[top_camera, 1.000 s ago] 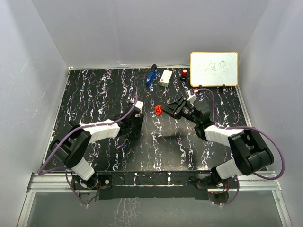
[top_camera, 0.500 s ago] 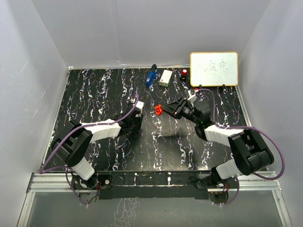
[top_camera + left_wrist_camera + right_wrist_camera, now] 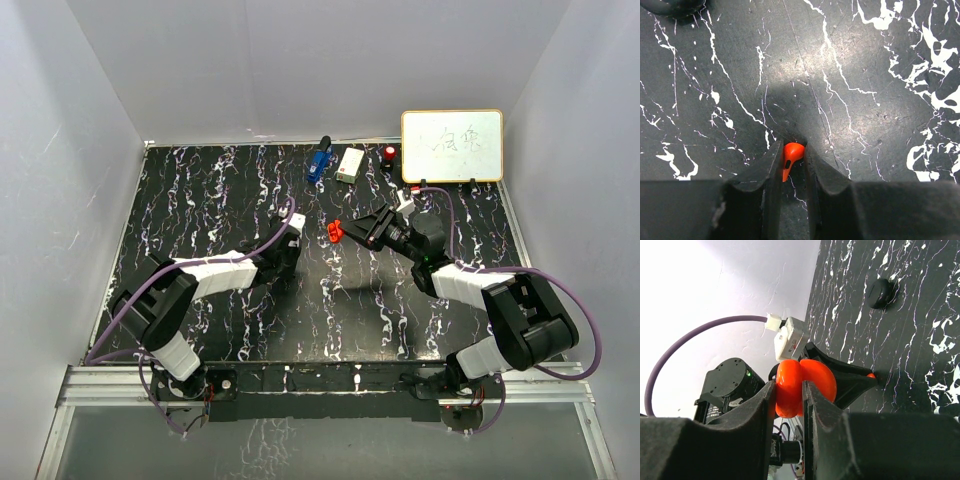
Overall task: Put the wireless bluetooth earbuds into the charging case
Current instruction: Pick up the earbud from the center of the board.
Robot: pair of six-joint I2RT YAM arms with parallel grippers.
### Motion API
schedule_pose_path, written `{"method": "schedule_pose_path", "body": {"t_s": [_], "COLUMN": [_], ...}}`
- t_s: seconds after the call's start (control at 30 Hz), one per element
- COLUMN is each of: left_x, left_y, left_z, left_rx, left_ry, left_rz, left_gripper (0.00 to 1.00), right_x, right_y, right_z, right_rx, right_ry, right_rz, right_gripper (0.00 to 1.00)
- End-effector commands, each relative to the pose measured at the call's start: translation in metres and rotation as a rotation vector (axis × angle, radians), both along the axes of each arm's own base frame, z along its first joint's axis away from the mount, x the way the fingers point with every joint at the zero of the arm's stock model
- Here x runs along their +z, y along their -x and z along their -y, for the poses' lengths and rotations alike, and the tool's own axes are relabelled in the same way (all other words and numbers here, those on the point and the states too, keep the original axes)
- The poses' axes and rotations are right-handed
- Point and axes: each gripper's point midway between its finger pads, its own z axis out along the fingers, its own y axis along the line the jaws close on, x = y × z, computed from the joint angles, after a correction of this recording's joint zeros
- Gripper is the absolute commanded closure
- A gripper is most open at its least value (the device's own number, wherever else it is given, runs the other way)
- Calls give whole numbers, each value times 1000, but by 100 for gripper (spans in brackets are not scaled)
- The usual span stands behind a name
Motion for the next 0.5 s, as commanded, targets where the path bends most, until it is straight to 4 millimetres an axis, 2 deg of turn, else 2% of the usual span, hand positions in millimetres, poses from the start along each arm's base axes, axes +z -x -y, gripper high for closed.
{"method": "schedule_pose_path", "body": {"t_s": [0.0, 0.23, 0.3, 0.47], "left_x": [9, 19, 31, 82], "left_y": [-3, -5, -8, -18], "left_z": [7, 7, 8, 14], "left_rx": [-12, -4, 4, 13], "left_ry": [6, 16, 30, 119], "left_rz": [13, 28, 53, 166], "left_gripper": [88, 93, 96, 100], "right_x": [14, 14, 14, 13], "right_y": [-1, 0, 0, 0], "right_z": [2, 3, 3, 5], "right_rx": [1, -1, -1, -2], "right_ry": [-25, -26, -25, -29], "right_rz": [67, 67, 67, 60], "right_gripper": [96, 96, 96, 96]}}
